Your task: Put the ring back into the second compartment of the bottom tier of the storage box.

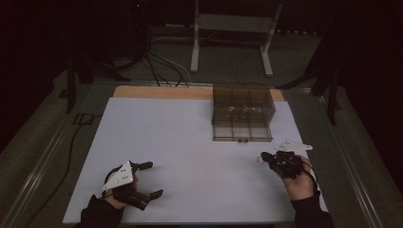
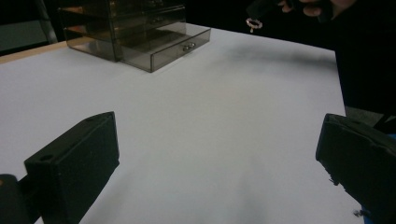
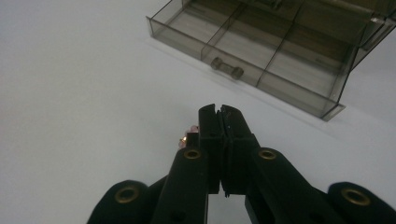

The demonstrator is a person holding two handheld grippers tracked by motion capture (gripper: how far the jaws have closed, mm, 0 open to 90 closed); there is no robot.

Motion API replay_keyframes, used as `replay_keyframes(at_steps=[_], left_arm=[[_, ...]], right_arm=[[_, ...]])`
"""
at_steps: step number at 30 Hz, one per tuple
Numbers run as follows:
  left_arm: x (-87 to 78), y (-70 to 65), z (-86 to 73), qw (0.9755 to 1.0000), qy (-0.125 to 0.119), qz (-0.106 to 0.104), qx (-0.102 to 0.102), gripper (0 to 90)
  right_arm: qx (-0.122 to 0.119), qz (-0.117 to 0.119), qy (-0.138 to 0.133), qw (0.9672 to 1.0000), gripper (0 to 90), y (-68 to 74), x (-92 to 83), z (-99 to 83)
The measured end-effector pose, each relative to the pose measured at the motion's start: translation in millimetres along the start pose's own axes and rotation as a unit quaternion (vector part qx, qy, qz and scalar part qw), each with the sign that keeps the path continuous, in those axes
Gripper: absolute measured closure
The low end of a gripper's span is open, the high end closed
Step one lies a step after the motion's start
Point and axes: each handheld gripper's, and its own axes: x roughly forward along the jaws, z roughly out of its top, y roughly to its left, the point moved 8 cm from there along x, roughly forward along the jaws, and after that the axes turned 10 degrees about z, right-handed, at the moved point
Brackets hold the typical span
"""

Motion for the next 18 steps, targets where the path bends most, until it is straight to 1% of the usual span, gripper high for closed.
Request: replay_keyframes(at_steps=[2, 5, 8, 12, 18], left_arm=[[-0.1, 0.0, 0.9, 1.0, -0.003, 0.0, -0.002, 0.6], [0.1, -0.3, -0.4, 1.0, 0.001, 0.0, 0.001, 0.6], [0.0, 0.0, 0.8, 1.0, -0.003, 0.001, 0.0, 0.6], [0.1, 0.3, 0.6, 1.0, -0.002, 0.0, 0.0, 0.6], [0.1, 0.0, 0.4, 1.0, -0.001, -0.001, 0.0, 0.6]], right_arm=[[0.001, 0.0, -0.002, 1.0, 88.3, -0.5, -0.1, 2.7], [-0.002, -0.001, -0.005, 1.0, 88.3, -1.1, 0.3, 7.7], [-0.004, 0.0, -0.008, 1.0, 88.4, -1.0, 0.8, 13.1], [-0.008, -0.001, -0.01, 0.9999, 88.4, -1.9, 2.3, 19.1], [-0.006, -0.002, -0.013, 0.9999, 88.4, -4.4, 3.4, 25.3]])
